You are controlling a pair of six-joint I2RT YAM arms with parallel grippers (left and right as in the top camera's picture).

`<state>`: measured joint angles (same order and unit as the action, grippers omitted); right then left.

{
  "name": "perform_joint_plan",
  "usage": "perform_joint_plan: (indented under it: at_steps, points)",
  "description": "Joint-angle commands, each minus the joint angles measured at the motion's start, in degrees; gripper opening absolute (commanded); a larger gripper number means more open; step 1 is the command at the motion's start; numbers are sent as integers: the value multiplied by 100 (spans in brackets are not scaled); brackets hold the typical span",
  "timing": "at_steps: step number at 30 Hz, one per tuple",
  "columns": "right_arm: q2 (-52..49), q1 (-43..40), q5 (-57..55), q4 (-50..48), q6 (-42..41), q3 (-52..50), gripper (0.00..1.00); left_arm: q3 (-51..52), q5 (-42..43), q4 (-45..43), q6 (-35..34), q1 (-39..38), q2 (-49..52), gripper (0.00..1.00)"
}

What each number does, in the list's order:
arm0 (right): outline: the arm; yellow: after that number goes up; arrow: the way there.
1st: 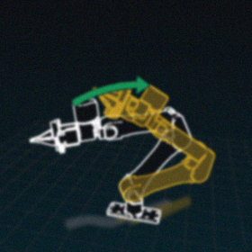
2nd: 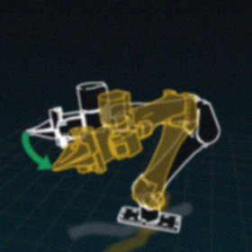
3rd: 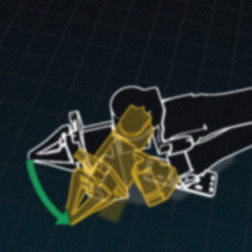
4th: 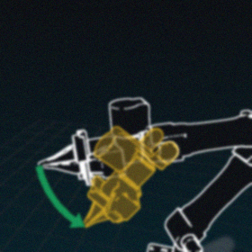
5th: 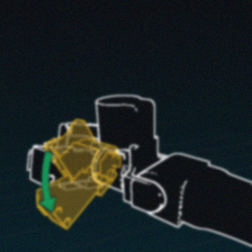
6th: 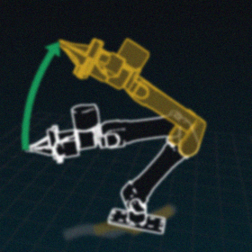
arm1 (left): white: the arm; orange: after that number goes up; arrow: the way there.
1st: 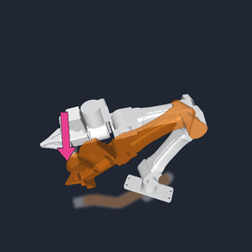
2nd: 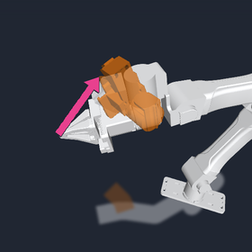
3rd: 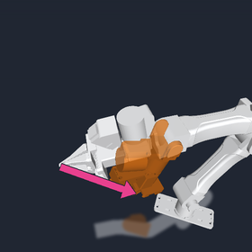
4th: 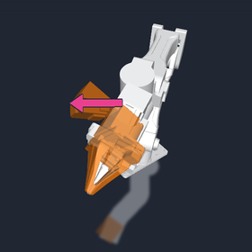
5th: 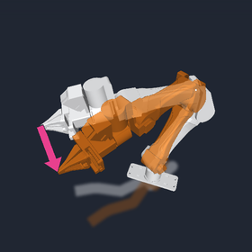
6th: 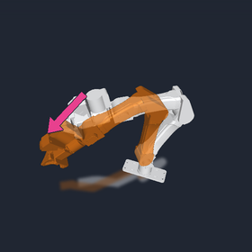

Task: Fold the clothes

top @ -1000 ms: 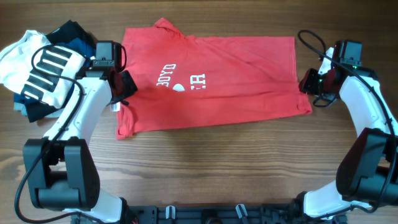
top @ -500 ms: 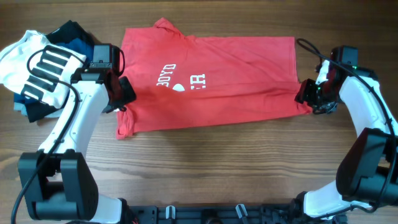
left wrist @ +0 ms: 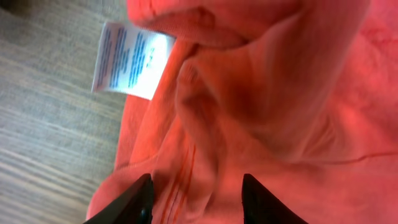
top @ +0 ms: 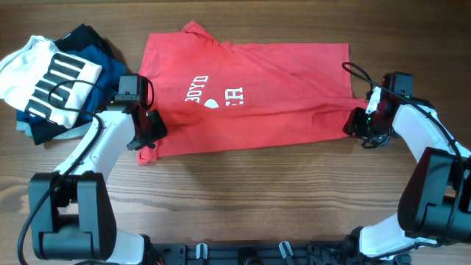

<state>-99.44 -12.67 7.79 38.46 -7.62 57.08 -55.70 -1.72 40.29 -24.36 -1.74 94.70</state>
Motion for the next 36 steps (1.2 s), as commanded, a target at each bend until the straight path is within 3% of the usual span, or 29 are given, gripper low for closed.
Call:
perform_joint_plan:
  at_steps: [1,5,9,13,18,23,36]
  points:
    - [-57,9,264,-37,-7,-68,52,74,-94,-114,-13,26,181,46]
    - [-59,7,267,-205,-9,-219,44,74,-96,-227,-13,26,315,46]
    - [-59,7,258,-271,-7,-369,5,76,-94,-190,-13,26,415,45]
    - [-59,7,-105,-240,-308,-385,4,76,-96,-11,-13,26,498,37]
    - [-59,7,-544,-157,-531,-385,4,76,-356,369,-15,26,498,5]
    - [-57,4,-1047,4,-772,-385,5,74,-789,675,-118,26,496,4]
    - [-52,-350,-1744,505,-1552,-382,4,74,-848,1064,-160,26,133,4]
